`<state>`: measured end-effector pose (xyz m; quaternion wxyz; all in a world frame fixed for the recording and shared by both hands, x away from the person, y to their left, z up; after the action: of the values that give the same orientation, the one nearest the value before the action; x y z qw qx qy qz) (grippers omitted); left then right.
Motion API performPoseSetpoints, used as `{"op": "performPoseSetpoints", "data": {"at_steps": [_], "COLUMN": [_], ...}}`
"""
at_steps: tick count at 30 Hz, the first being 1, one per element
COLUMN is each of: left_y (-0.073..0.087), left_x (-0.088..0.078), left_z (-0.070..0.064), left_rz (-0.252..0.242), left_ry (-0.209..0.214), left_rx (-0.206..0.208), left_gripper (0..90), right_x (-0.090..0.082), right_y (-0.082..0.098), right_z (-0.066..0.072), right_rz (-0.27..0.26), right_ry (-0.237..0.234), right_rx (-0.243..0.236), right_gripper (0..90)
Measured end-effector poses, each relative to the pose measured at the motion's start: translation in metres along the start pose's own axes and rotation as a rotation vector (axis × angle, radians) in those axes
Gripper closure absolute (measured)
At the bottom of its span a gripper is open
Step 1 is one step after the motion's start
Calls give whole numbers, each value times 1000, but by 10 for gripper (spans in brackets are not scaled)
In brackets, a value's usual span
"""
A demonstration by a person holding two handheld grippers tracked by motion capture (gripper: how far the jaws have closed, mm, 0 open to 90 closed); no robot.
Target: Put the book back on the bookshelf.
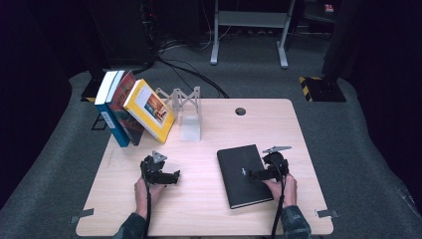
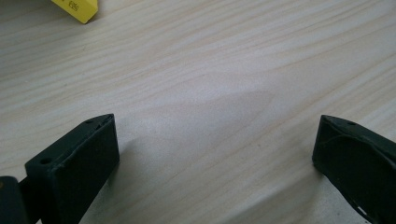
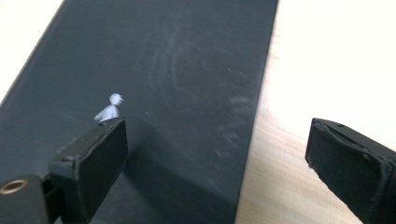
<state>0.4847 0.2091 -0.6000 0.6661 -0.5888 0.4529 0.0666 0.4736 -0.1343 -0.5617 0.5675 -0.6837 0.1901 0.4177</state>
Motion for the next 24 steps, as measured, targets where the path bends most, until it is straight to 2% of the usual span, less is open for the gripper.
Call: {"op": "performPoseSetpoints", "data": {"at_steps": [5,7,9,12,16,18,20,23,24], "left_y": [1,1,1,1,1,1,1,0,0], "left_x": [-1,-1,-1,-1,-1,-1,-1,0,0], "left_z": [0,0,0,0,0,0,0,0,0], "left_rz": [7,7,7,9,8,11,7,-1,-4], "left_ry": [4,2,3,0,0,-1,-1,-8,-9], "left_rx": [-1,-1,-1,-4,-5,1,-1,-7,-9], "left_gripper": [4,4,4,4,4,5,4,5,6], "right_x": [-2,2,9,13,13,17,19,18,18], "right_y": [-16,-18,-16,-17,-17,-11,-8,-9,-9], "right_z": [29,36,39,38,29,21,19,19,19], "right_rz": [15,33,59,52,29,43,42,44,48], "right_ry": [-26,-15,20,60,82,-3,-58,-30,-37], "right_rx": [-65,-96,-105,-123,-103,-5,45,16,20], "right_gripper": [0,0,0,0,0,0,0,8,14]}}
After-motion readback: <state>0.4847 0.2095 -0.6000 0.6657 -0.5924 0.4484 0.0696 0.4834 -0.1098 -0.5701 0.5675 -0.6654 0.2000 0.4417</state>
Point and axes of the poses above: each handheld gripper's, and its own axes: x roughly forward along the jaws, y roughly out of its underside, z roughly to its left, the point moved 10 cm from there along x, roughly forward along the jaws, and after that the axes turned 9 degrees about y, right-handed, at the moved point
